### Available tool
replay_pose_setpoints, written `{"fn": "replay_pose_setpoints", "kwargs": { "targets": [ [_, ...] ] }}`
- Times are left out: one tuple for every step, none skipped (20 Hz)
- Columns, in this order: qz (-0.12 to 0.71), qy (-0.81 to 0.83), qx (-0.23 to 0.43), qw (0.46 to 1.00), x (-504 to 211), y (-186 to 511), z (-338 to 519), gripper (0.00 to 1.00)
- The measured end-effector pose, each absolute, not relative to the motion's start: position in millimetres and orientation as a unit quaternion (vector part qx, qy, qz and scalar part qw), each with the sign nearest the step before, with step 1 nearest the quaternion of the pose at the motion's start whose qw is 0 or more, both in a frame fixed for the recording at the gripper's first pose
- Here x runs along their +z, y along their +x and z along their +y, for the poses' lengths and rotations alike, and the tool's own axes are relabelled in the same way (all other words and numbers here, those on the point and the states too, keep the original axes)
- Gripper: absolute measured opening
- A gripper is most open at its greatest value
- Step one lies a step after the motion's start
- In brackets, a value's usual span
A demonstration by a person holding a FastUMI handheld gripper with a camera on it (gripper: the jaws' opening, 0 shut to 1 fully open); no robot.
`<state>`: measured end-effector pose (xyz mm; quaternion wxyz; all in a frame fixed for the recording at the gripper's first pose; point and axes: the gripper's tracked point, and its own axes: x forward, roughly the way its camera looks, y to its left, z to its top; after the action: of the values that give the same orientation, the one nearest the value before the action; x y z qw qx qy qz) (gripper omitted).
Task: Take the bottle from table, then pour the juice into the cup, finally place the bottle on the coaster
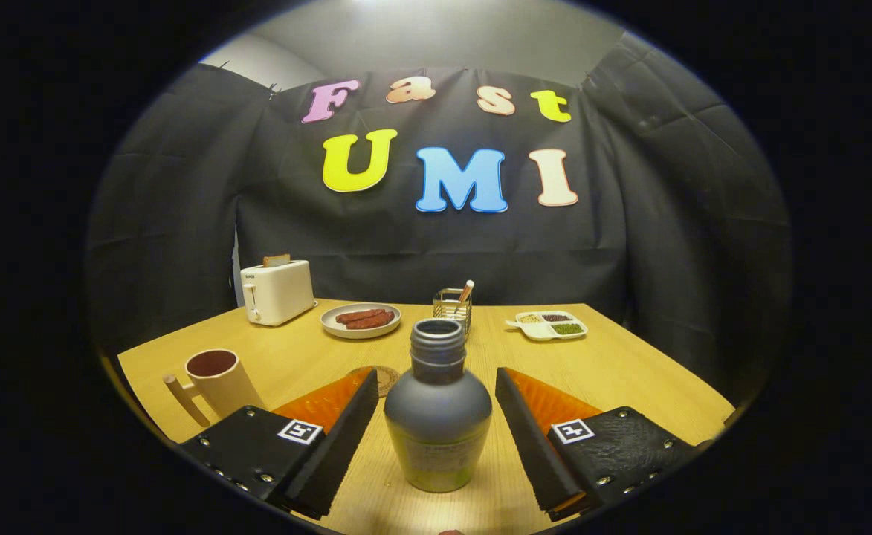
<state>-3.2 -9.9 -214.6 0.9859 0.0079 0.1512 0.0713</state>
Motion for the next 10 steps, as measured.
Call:
{"fn": "replay_pose_setpoints", "kwargs": {
  "targets": [
    [0.158,0.008,0.071,0.985,-219.4,-3.6,-10.2,0.96],
    [0.165,0.006,0.071,0.984,-224.9,-4.4,-10.4,0.96],
    [0.170,0.005,0.071,0.983,-229.0,-5.0,-10.5,0.96],
    [0.175,0.002,0.070,0.982,-233.3,-5.5,-12.1,0.96],
    [0.179,-0.001,0.071,0.981,-236.6,-6.4,-11.9,0.96],
    [0.185,-0.002,0.073,0.980,-241.2,-7.0,-10.8,0.96],
    [0.191,-0.002,0.075,0.979,-246.1,-8.3,-10.4,0.97],
    [0.196,-0.004,0.075,0.978,-251.3,-10.2,-9.7,0.96],
    [0.202,-0.006,0.075,0.976,-254.8,-11.3,-9.6,0.96],
    [0.206,-0.006,0.076,0.976,-258.7,-13.2,-8.5,0.96]
  ]
}}
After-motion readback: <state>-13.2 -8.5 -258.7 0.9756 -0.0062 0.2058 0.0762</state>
